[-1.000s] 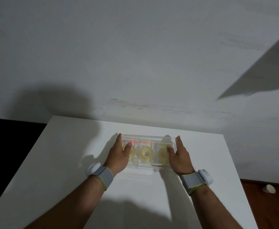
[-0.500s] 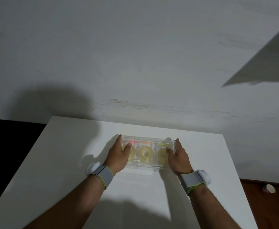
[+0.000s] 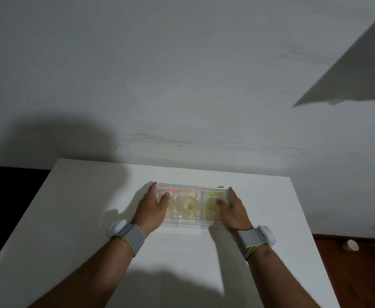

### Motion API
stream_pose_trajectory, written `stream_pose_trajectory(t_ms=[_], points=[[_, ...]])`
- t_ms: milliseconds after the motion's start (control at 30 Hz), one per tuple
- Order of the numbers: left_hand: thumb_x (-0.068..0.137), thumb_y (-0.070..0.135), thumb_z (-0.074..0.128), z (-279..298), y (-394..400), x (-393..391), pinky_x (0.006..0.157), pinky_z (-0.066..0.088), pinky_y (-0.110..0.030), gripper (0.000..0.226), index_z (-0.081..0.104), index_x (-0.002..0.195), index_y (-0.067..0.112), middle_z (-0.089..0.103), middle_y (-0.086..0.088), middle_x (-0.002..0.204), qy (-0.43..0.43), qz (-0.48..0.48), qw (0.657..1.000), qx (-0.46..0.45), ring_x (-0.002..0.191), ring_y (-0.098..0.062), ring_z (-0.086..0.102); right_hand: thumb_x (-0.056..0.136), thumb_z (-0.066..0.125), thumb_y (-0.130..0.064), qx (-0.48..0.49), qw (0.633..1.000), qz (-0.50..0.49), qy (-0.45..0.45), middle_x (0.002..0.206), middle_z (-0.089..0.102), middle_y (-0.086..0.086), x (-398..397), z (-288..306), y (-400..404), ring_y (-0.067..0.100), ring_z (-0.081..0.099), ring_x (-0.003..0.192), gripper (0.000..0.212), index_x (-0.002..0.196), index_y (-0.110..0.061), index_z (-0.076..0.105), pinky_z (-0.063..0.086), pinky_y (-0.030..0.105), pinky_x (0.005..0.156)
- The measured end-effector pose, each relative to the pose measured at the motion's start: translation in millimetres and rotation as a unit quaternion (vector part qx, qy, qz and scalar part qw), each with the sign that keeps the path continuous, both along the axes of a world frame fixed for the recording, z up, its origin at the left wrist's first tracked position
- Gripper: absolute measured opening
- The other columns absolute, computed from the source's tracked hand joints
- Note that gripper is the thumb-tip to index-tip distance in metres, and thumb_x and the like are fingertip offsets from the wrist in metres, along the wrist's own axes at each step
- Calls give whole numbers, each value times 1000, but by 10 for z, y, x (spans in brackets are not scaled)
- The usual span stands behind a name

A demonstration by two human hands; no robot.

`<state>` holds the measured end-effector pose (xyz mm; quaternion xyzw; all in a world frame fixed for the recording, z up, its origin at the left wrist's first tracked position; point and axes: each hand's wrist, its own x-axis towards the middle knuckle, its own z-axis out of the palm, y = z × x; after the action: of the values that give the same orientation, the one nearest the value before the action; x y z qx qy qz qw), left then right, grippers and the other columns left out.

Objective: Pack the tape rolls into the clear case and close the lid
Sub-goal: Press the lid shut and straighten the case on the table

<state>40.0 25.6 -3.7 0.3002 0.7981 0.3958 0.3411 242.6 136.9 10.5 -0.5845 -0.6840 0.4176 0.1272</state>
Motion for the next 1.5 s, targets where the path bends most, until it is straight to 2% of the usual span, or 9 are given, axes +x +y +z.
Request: stream_pose_trajectory(t_ms=[333,500,800,967,1067,1200,1300,1400,1500], points=[[101,30,52,15,3,15,111,28,-30,59,31,154,15,37,-7,159,3,14,1000,4,145,-24,36,99,44,-17,8,1000,12,27,145,47,17,40,-8,35,34,42,135,50,146,-4,33,32,36,107],[101,29,52,31,7,23,112,29,-31,58,33,154,13,39,-8,158,9,16,1000,3,144,-24,38,101,43,-17,3,1000,14,14,149,41,19,27,-21,57,33,39,137,52,148,-2,27,29,33,107],[101,27,52,51,-7,32,107,29,-26,57,33,154,14,38,-7,159,7,14,1000,2,145,-23,37,96,48,-10,-18,997,-15,68,141,51,6,69,-45,53,26,46,131,47,142,-9,41,33,37,111],[101,26,52,54,-14,40,109,29,-28,57,33,153,15,38,-6,159,0,13,1000,6,145,-23,37,88,49,-2,-30,986,-60,151,119,64,3,101,-77,12,20,63,104,40,120,-27,50,51,39,91],[101,26,52,56,-18,45,110,30,-30,56,34,153,16,39,-6,158,-7,14,1000,8,144,-23,38,86,49,-5,-34,983,-77,165,115,65,3,106,-76,18,10,64,93,34,112,-27,52,50,30,77],[100,25,53,63,-19,52,109,32,-30,54,38,151,17,42,-6,156,-10,22,1000,12,142,-23,41,85,52,-3,-60,971,-102,208,115,64,4,87,-53,0,10,63,91,30,107,-24,55,48,27,73],[99,26,54,57,-19,50,107,34,-30,53,40,149,18,45,-6,153,-10,26,999,16,139,-24,43,83,66,-6,-108,966,-69,224,122,60,-2,142,21,1,7,63,100,42,118,-22,50,50,25,77],[98,30,57,37,-33,25,110,33,-31,56,38,150,20,43,-4,155,-2,11,1000,18,141,-22,41,75,81,-15,-129,970,21,204,135,51,-11,269,112,11,9,57,118,74,135,-21,38,49,35,99],[91,44,68,57,-103,-69,116,22,-27,81,24,156,24,26,7,162,7,-63,997,40,149,-12,25,63,90,-13,-140,967,108,183,144,39,-18,405,165,37,6,43,132,108,147,-25,23,42,33,107]])
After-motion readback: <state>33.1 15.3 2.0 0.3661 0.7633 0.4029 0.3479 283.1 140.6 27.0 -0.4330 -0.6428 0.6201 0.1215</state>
